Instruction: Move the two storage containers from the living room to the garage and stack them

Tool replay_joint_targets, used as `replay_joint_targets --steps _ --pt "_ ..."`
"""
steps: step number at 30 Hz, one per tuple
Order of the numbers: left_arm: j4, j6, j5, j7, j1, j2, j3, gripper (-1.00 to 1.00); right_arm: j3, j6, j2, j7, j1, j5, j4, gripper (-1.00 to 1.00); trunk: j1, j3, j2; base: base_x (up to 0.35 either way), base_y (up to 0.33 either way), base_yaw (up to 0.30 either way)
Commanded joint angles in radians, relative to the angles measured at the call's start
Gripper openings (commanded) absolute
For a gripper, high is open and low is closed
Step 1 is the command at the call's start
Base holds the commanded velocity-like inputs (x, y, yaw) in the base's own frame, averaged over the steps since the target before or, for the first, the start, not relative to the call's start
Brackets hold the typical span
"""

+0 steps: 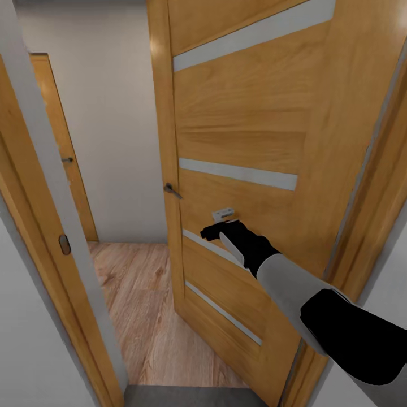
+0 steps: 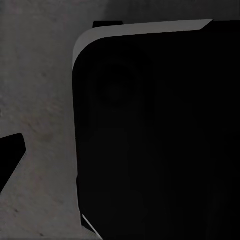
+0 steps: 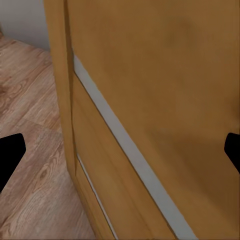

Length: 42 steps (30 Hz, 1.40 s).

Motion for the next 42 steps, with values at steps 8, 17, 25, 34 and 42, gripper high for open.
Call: replay_joint_targets --steps 8,17,25,34,42 --pt "0.000 -0.001 -0.001 0.000 0.000 -0.001 0.001 1.00 0.006 0.007 0.000 -0.011 0.011 -0.011 -0.022 1.00 0.000 -0.001 -0.001 0.043 0.000 0.000" --pt "0.000 -0.001 -0.002 0.000 0.000 -0.001 0.001 1.00 0.006 0.009 0.000 -0.011 0.011 -0.009 -0.023 1.00 0.000 -0.001 -0.001 0.002 0.000 0.000" --pt "0.000 -0.001 -0.002 0.000 0.000 -0.001 0.001 1.00 0.013 0.088 0.000 -0.015 0.011 -0.010 -0.182 1.00 0.000 -0.001 -0.001 0.000 0.000 0.000" --pt "0.000 -0.001 -0.002 0.000 0.000 -0.001 0.001 1.00 0.044 0.150 0.000 -0.136 0.012 0.002 -0.258 1.00 0.000 -0.001 -0.001 0.000 0.000 0.000" --pt "0.000 -0.001 -0.002 0.000 0.000 -0.004 0.001 1.00 0.074 0.183 0.000 -0.434 0.011 0.015 -0.256 1.00 0.000 -0.001 -0.001 0.000 0.000 0.000"
